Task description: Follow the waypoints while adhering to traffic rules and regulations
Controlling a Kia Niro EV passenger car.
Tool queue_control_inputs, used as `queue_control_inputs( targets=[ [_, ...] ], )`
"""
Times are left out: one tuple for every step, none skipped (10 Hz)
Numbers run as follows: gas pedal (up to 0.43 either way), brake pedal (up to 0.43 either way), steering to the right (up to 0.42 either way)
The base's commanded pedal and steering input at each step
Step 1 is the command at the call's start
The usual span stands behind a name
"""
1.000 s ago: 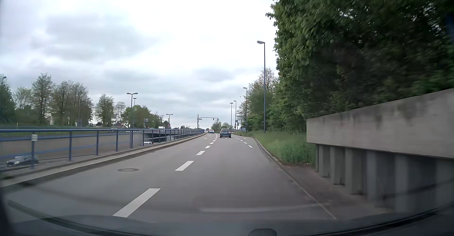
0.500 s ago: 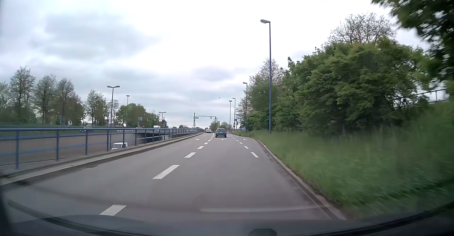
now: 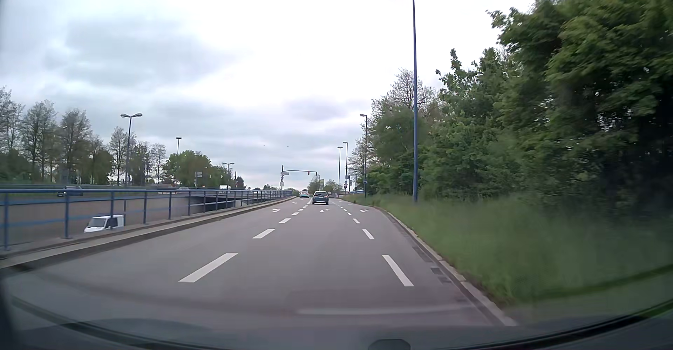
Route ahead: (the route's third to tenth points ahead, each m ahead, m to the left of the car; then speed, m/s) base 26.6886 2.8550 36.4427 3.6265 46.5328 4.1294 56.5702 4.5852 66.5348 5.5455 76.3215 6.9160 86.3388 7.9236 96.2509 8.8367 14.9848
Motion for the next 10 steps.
queue_control_inputs(
  targets=[
    [0.177, 0.000, 0.003],
    [0.177, 0.000, 0.003],
    [0.189, 0.000, 0.003],
    [0.189, 0.000, 0.002],
    [0.189, 0.000, 0.001],
    [0.189, 0.000, 0.002],
    [0.189, 0.000, 0.001],
    [0.189, 0.000, 0.001],
    [0.189, 0.000, -0.001],
    [0.189, 0.000, -0.004]
  ],
)
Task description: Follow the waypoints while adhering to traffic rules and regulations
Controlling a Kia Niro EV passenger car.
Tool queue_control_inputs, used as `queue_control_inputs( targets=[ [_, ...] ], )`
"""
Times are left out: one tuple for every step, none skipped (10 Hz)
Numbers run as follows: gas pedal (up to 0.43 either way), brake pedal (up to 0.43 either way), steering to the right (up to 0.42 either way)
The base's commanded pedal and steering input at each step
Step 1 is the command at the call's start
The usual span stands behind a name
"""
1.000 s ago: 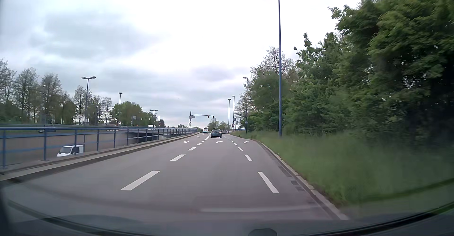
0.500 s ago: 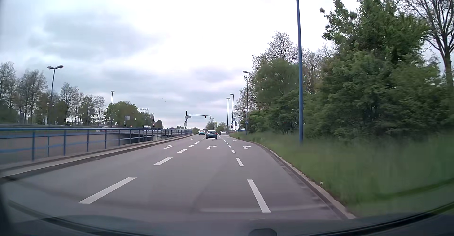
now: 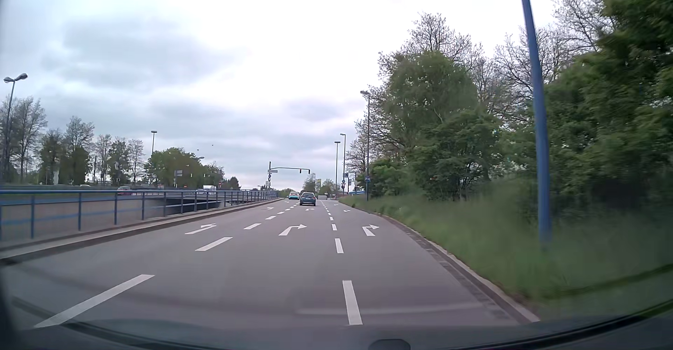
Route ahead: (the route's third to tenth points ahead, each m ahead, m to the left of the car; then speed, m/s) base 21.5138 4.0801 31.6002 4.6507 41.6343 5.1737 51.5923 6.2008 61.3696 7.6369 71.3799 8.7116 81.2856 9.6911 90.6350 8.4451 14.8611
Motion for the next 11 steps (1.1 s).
queue_control_inputs(
  targets=[
    [0.189, 0.000, -0.006],
    [0.177, 0.000, -0.007],
    [0.177, 0.000, -0.008],
    [0.177, 0.000, -0.009],
    [0.177, 0.000, -0.012],
    [0.177, 0.000, -0.012],
    [0.177, 0.000, -0.014],
    [0.177, 0.000, -0.014],
    [0.177, 0.000, -0.014],
    [0.177, 0.000, -0.012],
    [0.177, 0.000, -0.009]
  ],
)
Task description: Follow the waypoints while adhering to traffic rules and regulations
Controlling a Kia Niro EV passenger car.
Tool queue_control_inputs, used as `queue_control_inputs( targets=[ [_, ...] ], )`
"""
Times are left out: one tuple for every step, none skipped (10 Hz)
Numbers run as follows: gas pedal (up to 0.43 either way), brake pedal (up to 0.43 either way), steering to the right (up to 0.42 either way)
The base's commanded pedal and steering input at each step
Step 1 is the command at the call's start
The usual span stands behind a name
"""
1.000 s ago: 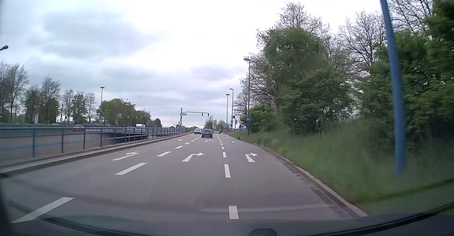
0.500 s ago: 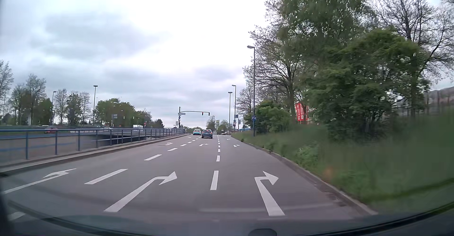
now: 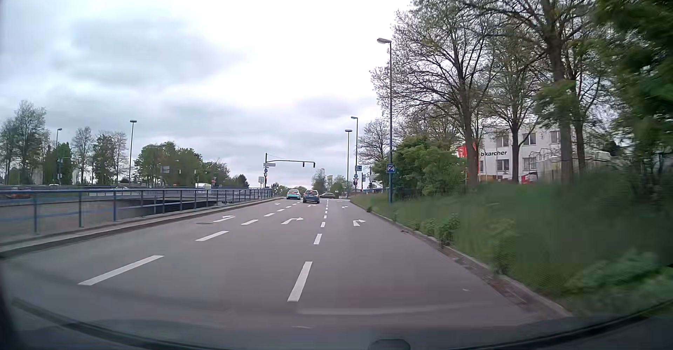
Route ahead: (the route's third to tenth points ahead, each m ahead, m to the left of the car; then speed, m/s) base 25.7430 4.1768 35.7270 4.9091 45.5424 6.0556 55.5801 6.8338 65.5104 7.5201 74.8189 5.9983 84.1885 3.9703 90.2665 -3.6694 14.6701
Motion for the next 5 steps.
queue_control_inputs(
  targets=[
    [0.177, 0.000, -0.009],
    [0.177, 0.000, -0.009],
    [0.177, 0.000, -0.009],
    [0.169, 0.000, -0.009],
    [0.150, 0.000, -0.009]
  ],
)
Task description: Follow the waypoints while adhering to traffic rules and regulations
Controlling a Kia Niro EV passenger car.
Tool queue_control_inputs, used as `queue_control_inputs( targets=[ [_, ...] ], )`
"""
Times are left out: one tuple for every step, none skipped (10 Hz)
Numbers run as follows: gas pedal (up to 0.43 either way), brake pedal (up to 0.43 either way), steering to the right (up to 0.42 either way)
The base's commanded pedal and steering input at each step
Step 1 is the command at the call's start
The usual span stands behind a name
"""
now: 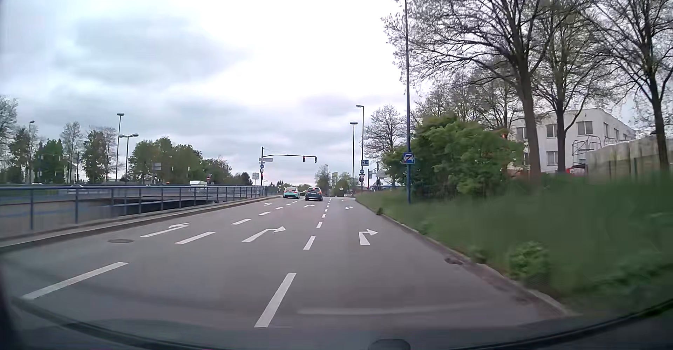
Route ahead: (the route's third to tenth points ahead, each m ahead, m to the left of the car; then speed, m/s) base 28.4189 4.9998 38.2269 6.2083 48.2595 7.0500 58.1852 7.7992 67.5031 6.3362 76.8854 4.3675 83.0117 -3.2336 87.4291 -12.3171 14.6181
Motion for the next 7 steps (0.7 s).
queue_control_inputs(
  targets=[
    [0.150, 0.000, -0.009],
    [0.150, 0.000, -0.009],
    [0.150, 0.000, -0.009],
    [0.150, 0.000, -0.009],
    [0.150, 0.000, -0.009],
    [0.118, 0.000, -0.009],
    [0.087, 0.000, -0.007]
  ],
)
